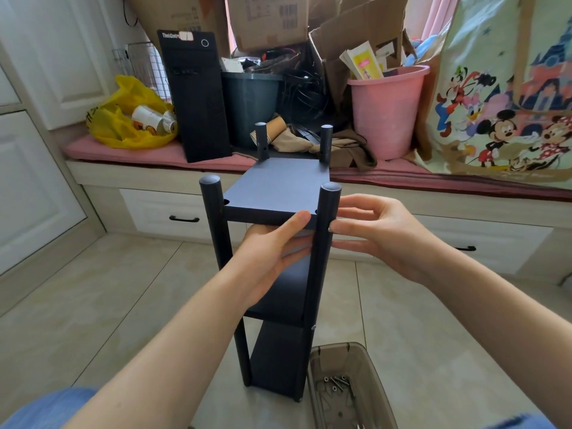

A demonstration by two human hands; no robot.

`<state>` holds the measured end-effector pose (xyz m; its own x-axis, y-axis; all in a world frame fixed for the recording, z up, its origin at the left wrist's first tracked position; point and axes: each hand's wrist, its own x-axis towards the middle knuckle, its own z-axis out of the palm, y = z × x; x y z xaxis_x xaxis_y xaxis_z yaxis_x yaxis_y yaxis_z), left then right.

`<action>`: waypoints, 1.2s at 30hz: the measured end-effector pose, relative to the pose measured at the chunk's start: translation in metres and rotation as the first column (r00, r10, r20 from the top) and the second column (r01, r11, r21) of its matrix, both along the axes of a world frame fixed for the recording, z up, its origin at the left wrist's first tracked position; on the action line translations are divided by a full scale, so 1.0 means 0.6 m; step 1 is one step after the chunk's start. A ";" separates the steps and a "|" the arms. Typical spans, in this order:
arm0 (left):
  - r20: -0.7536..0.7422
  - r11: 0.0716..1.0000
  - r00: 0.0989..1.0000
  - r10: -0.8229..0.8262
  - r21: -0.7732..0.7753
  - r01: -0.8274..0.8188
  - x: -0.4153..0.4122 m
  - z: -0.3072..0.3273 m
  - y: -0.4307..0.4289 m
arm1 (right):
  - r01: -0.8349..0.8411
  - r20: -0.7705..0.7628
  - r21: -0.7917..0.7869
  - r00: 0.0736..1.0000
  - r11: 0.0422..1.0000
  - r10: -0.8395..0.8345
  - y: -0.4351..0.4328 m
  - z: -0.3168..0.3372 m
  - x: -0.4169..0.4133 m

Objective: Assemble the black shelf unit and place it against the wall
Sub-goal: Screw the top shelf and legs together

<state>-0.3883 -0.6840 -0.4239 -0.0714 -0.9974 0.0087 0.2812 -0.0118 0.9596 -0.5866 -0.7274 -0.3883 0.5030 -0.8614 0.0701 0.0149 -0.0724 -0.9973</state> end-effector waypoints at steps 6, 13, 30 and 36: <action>0.534 0.970 0.820 0.206 -0.003 -0.241 0.001 0.043 0.033 | -0.033 0.033 0.036 0.999 0.999 0.032 -0.010 -0.001 -0.001; 0.754 0.744 0.137 0.643 -0.657 0.124 -0.006 0.085 0.031 | -0.012 0.000 0.013 1.000 1.000 0.012 -0.011 0.001 -0.001; 0.810 0.826 0.254 0.528 -0.559 0.065 -0.027 0.082 0.010 | 0.079 0.137 0.492 0.976 0.867 -0.167 -0.057 -0.002 0.027; 0.825 0.838 0.225 0.518 -0.542 0.057 -0.030 0.084 0.011 | -0.030 0.315 0.577 0.930 0.816 -0.189 -0.077 0.006 0.082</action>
<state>-0.4063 -0.6772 -0.3734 -0.0810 -0.8717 0.4832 -0.8706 0.2979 0.3915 -0.5375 -0.7738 -0.3845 0.4681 -0.8364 -0.2853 0.3813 0.4824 -0.7886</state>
